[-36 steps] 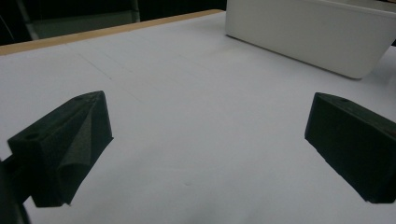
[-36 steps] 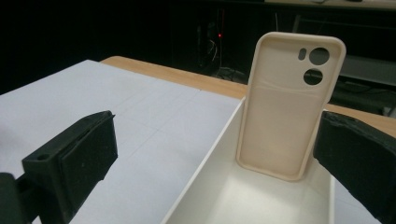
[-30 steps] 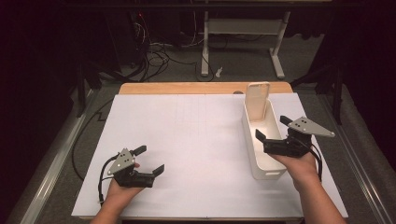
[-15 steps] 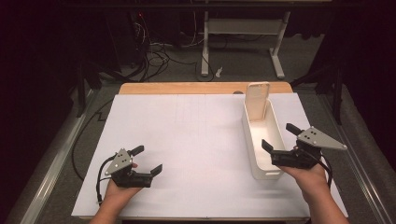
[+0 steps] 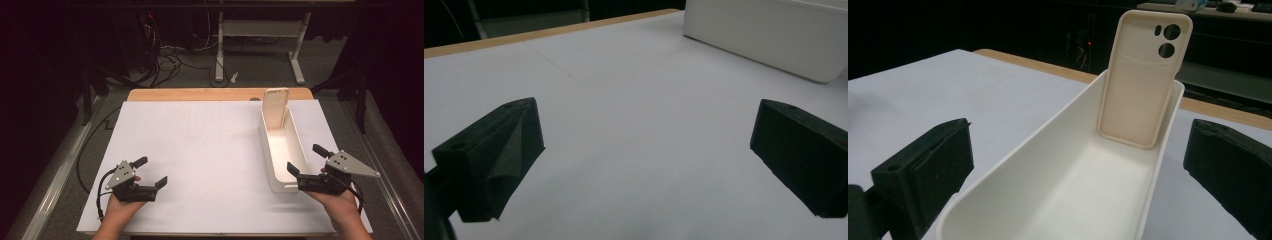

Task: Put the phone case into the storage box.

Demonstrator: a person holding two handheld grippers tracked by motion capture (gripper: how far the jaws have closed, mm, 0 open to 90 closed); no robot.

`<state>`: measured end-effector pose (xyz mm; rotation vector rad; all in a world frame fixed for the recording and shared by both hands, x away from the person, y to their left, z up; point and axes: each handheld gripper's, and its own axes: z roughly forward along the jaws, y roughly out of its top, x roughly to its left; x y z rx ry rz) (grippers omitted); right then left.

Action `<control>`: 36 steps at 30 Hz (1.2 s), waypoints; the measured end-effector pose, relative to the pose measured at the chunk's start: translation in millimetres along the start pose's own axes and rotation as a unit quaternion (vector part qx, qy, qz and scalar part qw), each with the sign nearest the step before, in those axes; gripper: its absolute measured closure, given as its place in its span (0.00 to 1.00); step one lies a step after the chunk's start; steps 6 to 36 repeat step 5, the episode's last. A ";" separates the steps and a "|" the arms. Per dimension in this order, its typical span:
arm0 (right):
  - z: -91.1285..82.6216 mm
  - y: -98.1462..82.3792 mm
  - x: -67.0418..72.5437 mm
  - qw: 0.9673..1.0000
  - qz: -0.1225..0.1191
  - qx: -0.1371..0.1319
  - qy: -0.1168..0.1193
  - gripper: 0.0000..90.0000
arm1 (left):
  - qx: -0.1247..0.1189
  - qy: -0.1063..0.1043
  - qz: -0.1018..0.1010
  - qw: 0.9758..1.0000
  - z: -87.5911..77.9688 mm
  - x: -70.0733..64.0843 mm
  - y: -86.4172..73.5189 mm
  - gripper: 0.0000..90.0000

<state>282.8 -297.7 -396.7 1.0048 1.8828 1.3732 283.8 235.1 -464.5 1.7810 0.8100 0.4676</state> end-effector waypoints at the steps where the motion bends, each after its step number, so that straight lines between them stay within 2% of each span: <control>1: -0.3 -0.7 -0.1 1.000 -0.001 -0.001 -0.001 0.00 | 0.000 0.000 0.000 1.000 0.0 -0.1 0.0 0.02; 5: -2.2 0.4 -0.4 1.000 0.003 -0.011 0.000 0.00 | 0.000 -0.001 -0.003 1.000 -0.3 0.4 -0.2 0.02; 36: -2.2 0.4 -0.4 1.000 0.003 -0.011 0.000 0.00 | 0.000 -0.001 -0.003 1.000 -0.3 0.4 -0.2 0.02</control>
